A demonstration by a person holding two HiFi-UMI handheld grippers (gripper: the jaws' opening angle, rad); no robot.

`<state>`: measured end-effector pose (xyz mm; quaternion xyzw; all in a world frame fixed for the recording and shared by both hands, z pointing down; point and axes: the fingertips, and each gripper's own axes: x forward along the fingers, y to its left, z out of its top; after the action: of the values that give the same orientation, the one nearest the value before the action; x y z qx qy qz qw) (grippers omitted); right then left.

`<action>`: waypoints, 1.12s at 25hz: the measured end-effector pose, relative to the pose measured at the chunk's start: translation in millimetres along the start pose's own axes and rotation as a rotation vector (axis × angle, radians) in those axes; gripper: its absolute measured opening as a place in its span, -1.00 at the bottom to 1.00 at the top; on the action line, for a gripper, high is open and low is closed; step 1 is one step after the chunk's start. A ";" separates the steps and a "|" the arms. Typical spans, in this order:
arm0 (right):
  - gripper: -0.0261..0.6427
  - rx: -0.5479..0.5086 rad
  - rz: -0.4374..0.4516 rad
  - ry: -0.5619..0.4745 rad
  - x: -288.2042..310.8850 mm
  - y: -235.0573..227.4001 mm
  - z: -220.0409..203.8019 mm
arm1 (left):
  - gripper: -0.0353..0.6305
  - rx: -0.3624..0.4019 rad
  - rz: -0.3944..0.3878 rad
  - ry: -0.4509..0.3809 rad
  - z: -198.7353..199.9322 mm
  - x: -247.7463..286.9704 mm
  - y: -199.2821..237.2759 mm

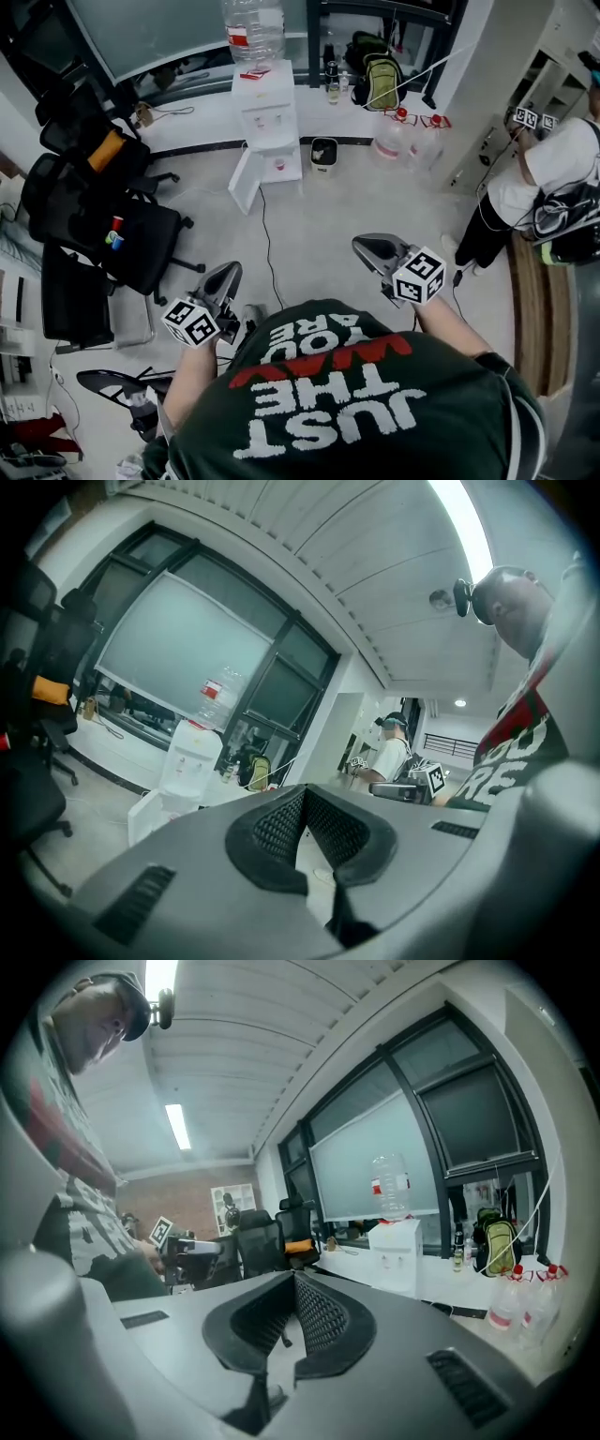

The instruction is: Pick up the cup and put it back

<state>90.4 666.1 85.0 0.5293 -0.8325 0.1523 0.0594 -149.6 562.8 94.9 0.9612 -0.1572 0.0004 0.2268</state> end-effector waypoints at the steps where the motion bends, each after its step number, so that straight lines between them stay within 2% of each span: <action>1: -0.83 0.000 -0.003 0.004 11.9 -3.6 1.7 | -0.87 -0.012 -0.001 -0.002 0.8 1.2 12.9; 5: -0.83 0.008 -0.027 0.018 79.4 -22.9 12.4 | -0.87 -0.065 -0.017 0.010 6.0 14.6 83.3; 9: -0.83 -0.011 -0.057 0.011 178.5 -42.1 32.8 | -0.87 -0.057 -0.091 0.033 23.2 36.1 188.6; 13: -0.83 0.029 -0.123 -0.008 289.8 -59.2 71.4 | -0.87 -0.064 -0.151 0.086 67.8 55.3 299.3; 17: -0.83 0.049 -0.151 -0.012 373.2 -78.5 120.5 | -0.87 -0.028 -0.209 0.114 125.0 76.7 378.1; 22: -0.83 0.033 -0.179 0.020 435.2 -102.0 144.8 | -0.87 -0.017 -0.234 0.137 158.2 106.8 444.6; 28: -0.83 0.062 -0.216 0.036 460.8 -139.0 133.6 | -0.87 -0.044 -0.264 0.150 149.9 140.2 474.3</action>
<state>24.4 171.4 104.9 0.6148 -0.7643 0.1801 0.0738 -170.2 53.1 177.2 0.9655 -0.0121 0.0392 0.2570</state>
